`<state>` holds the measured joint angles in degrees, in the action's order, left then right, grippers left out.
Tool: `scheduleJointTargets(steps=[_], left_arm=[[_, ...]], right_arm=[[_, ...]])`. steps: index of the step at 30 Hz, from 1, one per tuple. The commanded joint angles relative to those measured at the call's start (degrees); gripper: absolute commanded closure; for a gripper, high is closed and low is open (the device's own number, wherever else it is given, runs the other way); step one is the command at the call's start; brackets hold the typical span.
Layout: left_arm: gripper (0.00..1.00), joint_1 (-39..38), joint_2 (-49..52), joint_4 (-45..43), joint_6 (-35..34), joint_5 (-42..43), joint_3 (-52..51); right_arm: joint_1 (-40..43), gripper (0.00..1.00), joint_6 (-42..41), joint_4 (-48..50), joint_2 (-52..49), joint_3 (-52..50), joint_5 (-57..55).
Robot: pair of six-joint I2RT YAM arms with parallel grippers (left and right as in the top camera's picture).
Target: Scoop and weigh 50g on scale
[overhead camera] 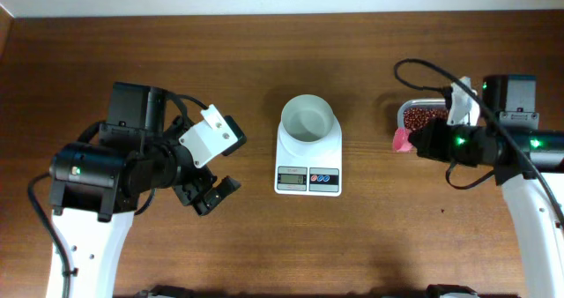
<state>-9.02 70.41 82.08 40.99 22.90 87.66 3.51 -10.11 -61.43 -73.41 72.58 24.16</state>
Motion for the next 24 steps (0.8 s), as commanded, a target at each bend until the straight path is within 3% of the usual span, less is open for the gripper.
scheduleJointTargets(steps=[1,5,8,14,19,24], left_arm=[[0.01,0.2,0.02,-0.11,1.14,-0.24,0.52],[0.01,0.2,0.02,-0.11,1.14,-0.24,0.52],[0.01,0.2,0.02,-0.11,1.14,-0.24,0.52],[0.01,0.2,0.02,-0.11,1.14,-0.24,0.52],[0.01,0.2,0.02,-0.11,1.14,-0.24,0.52],[0.01,0.2,0.02,-0.11,1.14,-0.24,0.52]], right_arm=[[0.33,0.96,4.39,1.81,0.28,1.64,-1.73],[0.33,0.96,4.46,2.32,0.28,1.66,-10.1],[0.33,0.96,8.48,3.48,0.28,1.66,-10.45],[0.83,0.96,8.44,6.86,-4.94,1.66,-26.45],[5.92,0.96,8.41,10.12,-16.98,1.66,-24.59],[7.39,0.96,8.44,17.38,-21.44,1.64,-21.55]])
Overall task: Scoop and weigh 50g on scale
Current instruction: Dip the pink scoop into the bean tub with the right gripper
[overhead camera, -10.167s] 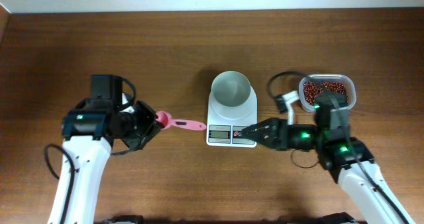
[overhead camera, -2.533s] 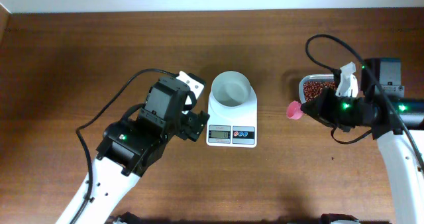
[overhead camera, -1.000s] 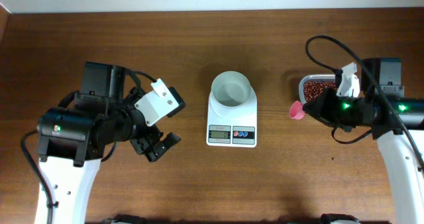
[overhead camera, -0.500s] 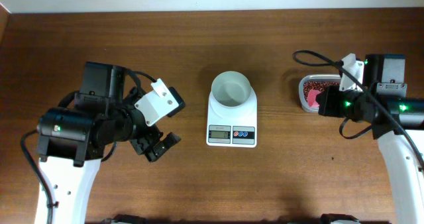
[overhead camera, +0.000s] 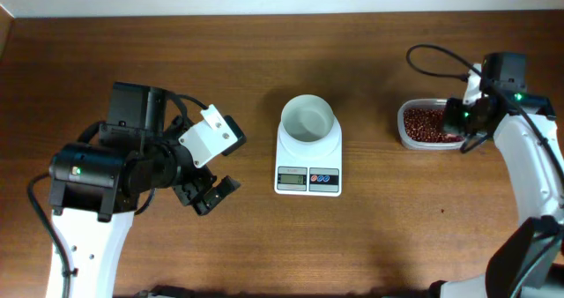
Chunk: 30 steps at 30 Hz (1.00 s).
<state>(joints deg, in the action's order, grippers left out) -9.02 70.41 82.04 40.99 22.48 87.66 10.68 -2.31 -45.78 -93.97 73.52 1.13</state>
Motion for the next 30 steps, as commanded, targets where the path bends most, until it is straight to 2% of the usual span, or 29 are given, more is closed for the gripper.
scheduleJointTargets(steps=[1,14,30], left_arm=[[0.01,0.2,0.02,-0.07,1.14,0.17,0.52],[0.01,0.2,0.02,-0.07,1.14,0.17,0.52],[0.01,0.2,0.02,-0.07,1.14,0.17,0.52]], right_arm=[[0.33,0.96,0.66,2.12,-1.68,0.7,1.42],[1.11,0.96,0.35,0.63,-11.08,0.63,16.9],[18.43,0.96,0.42,0.13,-12.59,0.52,46.77]])
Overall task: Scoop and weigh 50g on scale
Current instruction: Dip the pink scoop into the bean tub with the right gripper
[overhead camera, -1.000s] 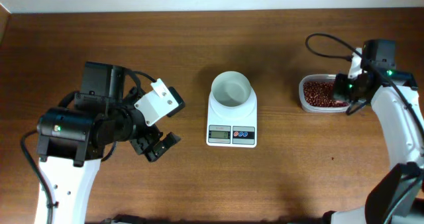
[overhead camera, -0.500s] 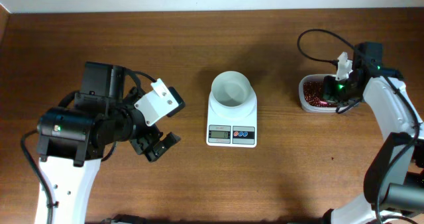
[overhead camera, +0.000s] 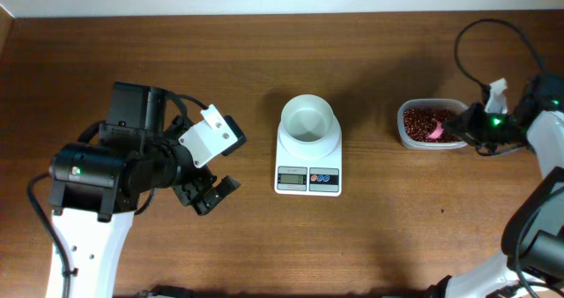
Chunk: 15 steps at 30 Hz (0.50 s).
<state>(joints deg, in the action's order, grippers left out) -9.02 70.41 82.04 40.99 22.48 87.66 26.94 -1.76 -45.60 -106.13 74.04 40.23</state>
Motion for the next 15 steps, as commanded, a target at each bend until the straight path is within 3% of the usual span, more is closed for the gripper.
scheduleJointTargets(steps=[1,15], left_arm=[[0.01,0.2,0.02,-0.07,1.14,0.17,0.52],[0.01,0.2,0.02,-0.07,1.14,0.17,0.52]], right_arm=[[2.97,0.96,-0.11,-0.04,-0.44,0.0,8.59],[6.14,0.96,0.07,-1.75,-0.44,0.0,20.28]])
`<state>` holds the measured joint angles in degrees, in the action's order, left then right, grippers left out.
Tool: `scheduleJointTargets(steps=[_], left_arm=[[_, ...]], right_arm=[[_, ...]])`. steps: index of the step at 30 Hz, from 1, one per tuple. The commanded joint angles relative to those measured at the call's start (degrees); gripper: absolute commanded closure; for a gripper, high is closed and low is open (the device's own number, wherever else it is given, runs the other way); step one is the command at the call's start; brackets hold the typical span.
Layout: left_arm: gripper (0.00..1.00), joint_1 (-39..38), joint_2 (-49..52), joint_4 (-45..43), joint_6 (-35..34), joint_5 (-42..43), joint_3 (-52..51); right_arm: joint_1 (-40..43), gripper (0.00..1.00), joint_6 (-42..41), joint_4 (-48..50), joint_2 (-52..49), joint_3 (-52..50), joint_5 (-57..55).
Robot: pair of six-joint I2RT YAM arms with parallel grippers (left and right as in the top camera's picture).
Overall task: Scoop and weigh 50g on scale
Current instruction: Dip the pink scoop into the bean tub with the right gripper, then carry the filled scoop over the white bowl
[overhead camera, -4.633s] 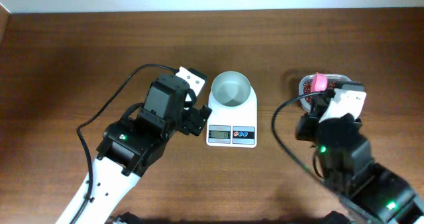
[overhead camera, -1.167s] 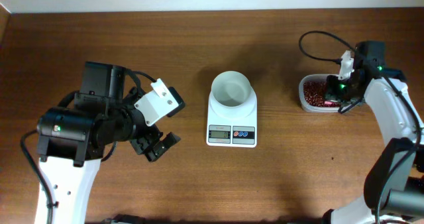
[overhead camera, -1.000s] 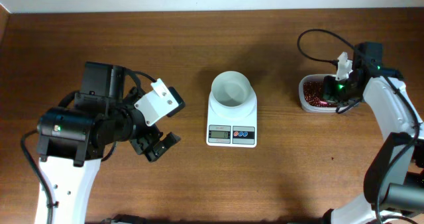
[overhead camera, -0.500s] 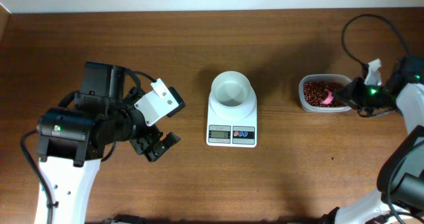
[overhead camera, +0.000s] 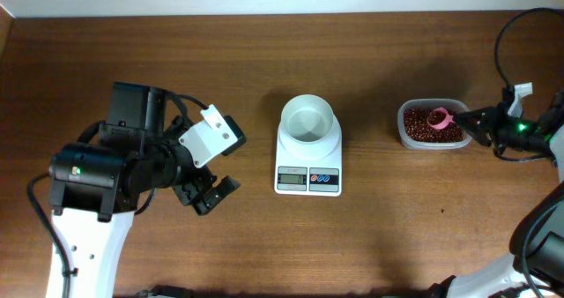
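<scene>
A white scale stands mid-table with an empty white cup on its platform. To its right sits a clear tub of red beans. A pink scoop lies with its bowl over the beans near the tub's back right. My right gripper is shut on the scoop's handle, just past the tub's right rim. My left gripper stands open over bare table at the left, holding nothing. Whether the scoop has beans in it cannot be told.
The scale's display and buttons face the front edge. A black cable loops from the right arm over the table's back right corner. Brown tabletop lies between the scale and the front edge.
My right gripper has drawn a little further right. The scoop's bowl has shifted from the tub's front middle to its back right and now faces up. The left arm has not moved.
My right gripper held the pink scoop at the tub's left side. Then it was over the tub's right end. Then it reached in from the right with the scoop down among the beans. Now the scoop's bowl shows face up over the beans.
</scene>
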<state>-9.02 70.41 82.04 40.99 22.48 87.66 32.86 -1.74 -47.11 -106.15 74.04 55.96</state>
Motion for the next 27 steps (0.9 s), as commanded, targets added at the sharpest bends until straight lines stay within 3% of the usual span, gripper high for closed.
scheduleJointTargets(steps=[1,9,19,27], left_arm=[[0.01,0.2,0.02,-0.07,1.14,0.17,0.52],[0.01,0.2,0.02,-0.07,1.14,0.17,0.52],[0.01,0.2,0.02,-0.07,1.14,0.17,0.52],[0.01,0.2,0.02,-0.07,1.14,0.17,0.52]], right_arm=[[0.15,0.96,0.04,-0.44,-0.42,0.0,5.51],[-4.46,0.96,-0.02,-1.31,-0.42,0.02,13.09],[-19.93,0.96,-2.86,-0.35,-0.42,0.02,15.85],[-32.28,0.96,-12.11,12.11,-0.42,0.02,15.39]])
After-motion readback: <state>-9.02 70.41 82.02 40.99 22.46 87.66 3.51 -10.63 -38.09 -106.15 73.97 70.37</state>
